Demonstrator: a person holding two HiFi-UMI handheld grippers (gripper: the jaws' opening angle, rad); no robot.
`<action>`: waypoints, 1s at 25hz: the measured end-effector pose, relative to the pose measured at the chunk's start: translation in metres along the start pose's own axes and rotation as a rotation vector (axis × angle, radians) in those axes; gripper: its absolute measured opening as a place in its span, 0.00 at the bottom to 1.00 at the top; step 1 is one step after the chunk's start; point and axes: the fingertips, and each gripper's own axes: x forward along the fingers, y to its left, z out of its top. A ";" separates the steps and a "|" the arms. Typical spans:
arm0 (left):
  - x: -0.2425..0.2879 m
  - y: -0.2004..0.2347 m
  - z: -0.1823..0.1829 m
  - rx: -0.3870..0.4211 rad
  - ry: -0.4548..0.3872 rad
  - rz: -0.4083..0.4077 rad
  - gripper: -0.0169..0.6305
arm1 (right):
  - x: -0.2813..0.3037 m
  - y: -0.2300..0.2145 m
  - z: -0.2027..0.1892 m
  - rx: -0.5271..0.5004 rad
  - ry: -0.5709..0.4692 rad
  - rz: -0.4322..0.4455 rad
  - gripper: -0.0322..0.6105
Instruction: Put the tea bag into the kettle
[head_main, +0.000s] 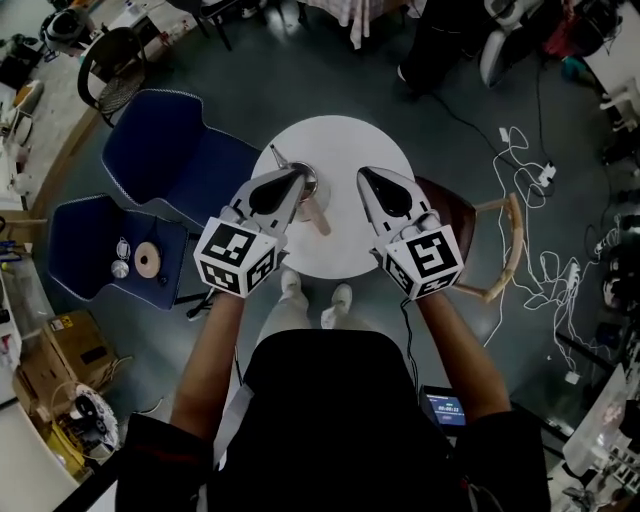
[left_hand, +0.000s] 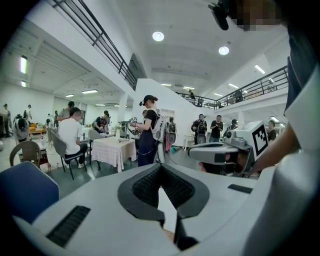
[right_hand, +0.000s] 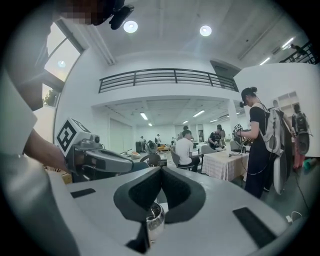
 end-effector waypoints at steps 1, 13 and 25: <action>-0.002 -0.002 0.000 -0.001 -0.006 0.011 0.05 | -0.001 0.002 0.001 -0.008 -0.001 0.012 0.08; -0.037 -0.017 0.002 -0.022 -0.078 0.123 0.05 | -0.002 0.025 0.009 -0.054 -0.026 0.138 0.08; -0.064 -0.019 0.023 -0.007 -0.161 0.172 0.05 | 0.003 0.041 0.028 -0.040 -0.067 0.179 0.08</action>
